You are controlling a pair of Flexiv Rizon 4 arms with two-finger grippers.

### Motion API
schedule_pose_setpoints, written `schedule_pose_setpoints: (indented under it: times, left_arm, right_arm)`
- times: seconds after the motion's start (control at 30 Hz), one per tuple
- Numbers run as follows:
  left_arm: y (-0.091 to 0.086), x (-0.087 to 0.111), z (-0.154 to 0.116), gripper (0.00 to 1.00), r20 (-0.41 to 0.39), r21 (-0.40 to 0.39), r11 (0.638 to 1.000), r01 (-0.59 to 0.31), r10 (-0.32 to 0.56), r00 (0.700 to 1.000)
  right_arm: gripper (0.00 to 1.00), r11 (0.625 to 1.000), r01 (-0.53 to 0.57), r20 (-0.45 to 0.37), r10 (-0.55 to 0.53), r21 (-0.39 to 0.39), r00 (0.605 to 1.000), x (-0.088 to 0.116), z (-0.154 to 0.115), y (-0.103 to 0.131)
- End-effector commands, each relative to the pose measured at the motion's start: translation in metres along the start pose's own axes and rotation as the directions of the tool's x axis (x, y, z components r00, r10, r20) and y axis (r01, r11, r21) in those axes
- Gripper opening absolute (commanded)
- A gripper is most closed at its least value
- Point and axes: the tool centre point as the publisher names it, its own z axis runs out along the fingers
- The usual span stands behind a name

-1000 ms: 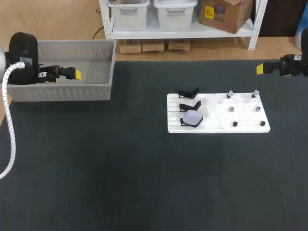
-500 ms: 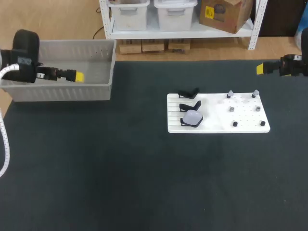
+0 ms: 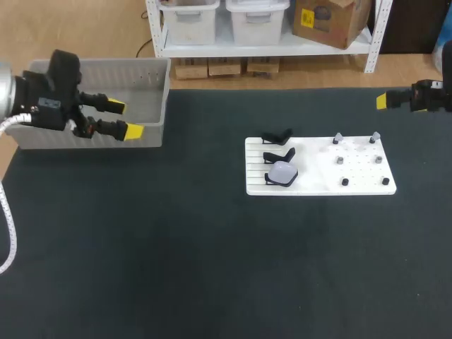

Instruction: Pick up each earbud case from the left stands, insert the matching earbuds, close the lid, and place the case in the box.

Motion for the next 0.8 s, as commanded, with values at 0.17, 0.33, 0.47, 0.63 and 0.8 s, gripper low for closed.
schedule_pose_setpoints:
  times: [0.17, 0.33, 0.47, 0.63, 0.8]
  left_arm:
    - [-0.012, 0.000, 0.023, 1.00, 0.046, 0.126, 0.990, -0.060, 0.055, 0.997]
    - [-0.012, 0.000, 0.023, 1.00, 0.046, 0.126, 0.990, -0.060, 0.055, 0.997]
    - [-0.012, 0.000, 0.023, 1.00, 0.046, 0.126, 0.990, -0.060, 0.055, 0.997]
    - [-0.012, 0.000, 0.023, 1.00, 0.046, 0.126, 0.990, -0.060, 0.055, 0.997]
    - [-0.021, 0.010, 0.026, 1.00, 0.065, 0.132, 0.988, -0.075, 0.067, 0.996]
  right_arm:
    - [1.00, 1.000, 0.000, 0.000, 0.000, 0.001, 1.000, 0.000, 0.000, 0.000]
    - [1.00, 1.000, 0.000, 0.000, 0.000, 0.001, 1.000, 0.000, 0.000, 0.000]
    - [1.00, 1.000, 0.000, 0.000, 0.000, 0.001, 1.000, 0.000, 0.000, 0.000]
    - [1.00, 1.000, 0.000, 0.000, 0.000, 0.001, 1.000, 0.000, 0.000, 0.000]
    - [1.00, 1.000, 0.000, 0.000, 0.000, 0.001, 1.000, 0.000, 0.000, 0.000]
